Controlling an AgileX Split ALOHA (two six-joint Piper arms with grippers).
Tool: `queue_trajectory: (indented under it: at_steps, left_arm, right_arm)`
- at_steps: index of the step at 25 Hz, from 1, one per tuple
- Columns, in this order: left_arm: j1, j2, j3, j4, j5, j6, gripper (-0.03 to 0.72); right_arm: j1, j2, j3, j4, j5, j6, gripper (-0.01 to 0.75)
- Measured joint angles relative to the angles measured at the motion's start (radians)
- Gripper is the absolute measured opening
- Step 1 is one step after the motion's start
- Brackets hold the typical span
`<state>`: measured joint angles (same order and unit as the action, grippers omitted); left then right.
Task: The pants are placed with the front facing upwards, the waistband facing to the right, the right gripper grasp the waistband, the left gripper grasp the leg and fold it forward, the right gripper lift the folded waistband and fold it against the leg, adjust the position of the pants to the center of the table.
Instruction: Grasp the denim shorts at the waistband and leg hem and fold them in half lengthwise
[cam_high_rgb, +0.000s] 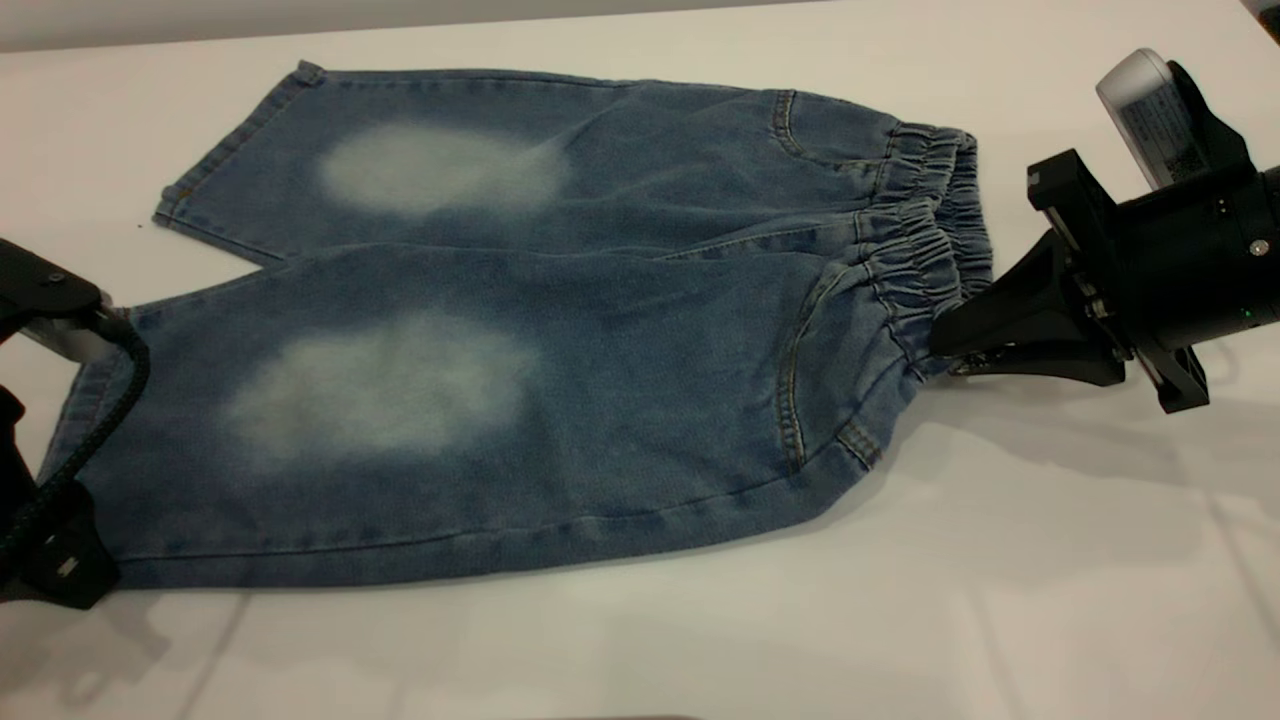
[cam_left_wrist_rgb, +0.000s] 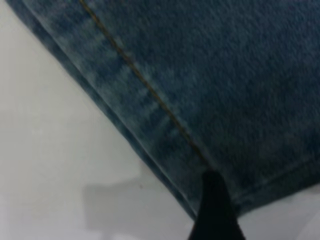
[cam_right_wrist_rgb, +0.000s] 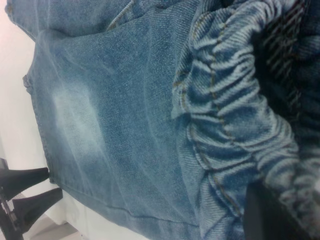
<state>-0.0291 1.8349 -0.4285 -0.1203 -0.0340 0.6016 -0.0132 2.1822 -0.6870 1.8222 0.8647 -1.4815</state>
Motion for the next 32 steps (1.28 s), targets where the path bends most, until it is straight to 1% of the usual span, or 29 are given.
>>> queue_trajectory:
  at_steps: [5,12,14,16,17,22,24,27,29,30,32]
  left_arm:
    - [0.0,0.002,0.0,0.001,-0.058,0.001,0.46]
    - [0.0,0.056,-0.006,0.001,-0.069,0.0,0.46]
    - [0.0,0.064,-0.009,0.001,-0.068,0.0,0.449]
    - [0.0,0.067,-0.009,0.001,-0.067,0.0,0.417]
    - [0.0,0.067,-0.009,0.001,-0.066,0.0,0.379]
    - [0.001,0.071,-0.011,0.002,-0.094,0.0,0.085]
    - [0.002,0.07,-0.011,0.003,-0.095,0.0,0.055]
    - [0.002,0.045,-0.011,0.005,-0.078,0.0,0.053]
    - [0.002,0.014,-0.011,0.005,-0.024,0.0,0.053]
    - [0.002,-0.015,-0.011,0.005,0.021,0.0,0.053]
    - [0.002,-0.09,-0.011,0.005,0.09,-0.001,0.053]
  right_arm:
    - [0.0,0.0,0.0,-0.001,0.0,0.0,0.033]
    - [0.0,0.0,0.0,-0.002,0.0,-0.001,0.034]
    - [-0.001,0.0,0.0,-0.006,0.0,-0.001,0.034]
    - [-0.001,0.0,0.0,-0.009,0.0,-0.001,0.034]
    - [-0.001,0.0,0.0,-0.011,0.0,-0.001,0.034]
    - [-0.001,0.0,0.0,-0.024,0.0,-0.001,0.034]
    - [-0.001,0.0,0.0,-0.028,0.018,-0.001,0.034]
    - [-0.001,-0.001,0.0,-0.044,0.071,-0.001,0.034]
    - [-0.006,-0.001,0.0,-0.065,0.091,0.011,0.034]
    - [-0.011,-0.001,0.0,-0.085,0.1,0.023,0.034]
    - [-0.033,-0.001,0.0,-0.136,0.119,0.052,0.034]
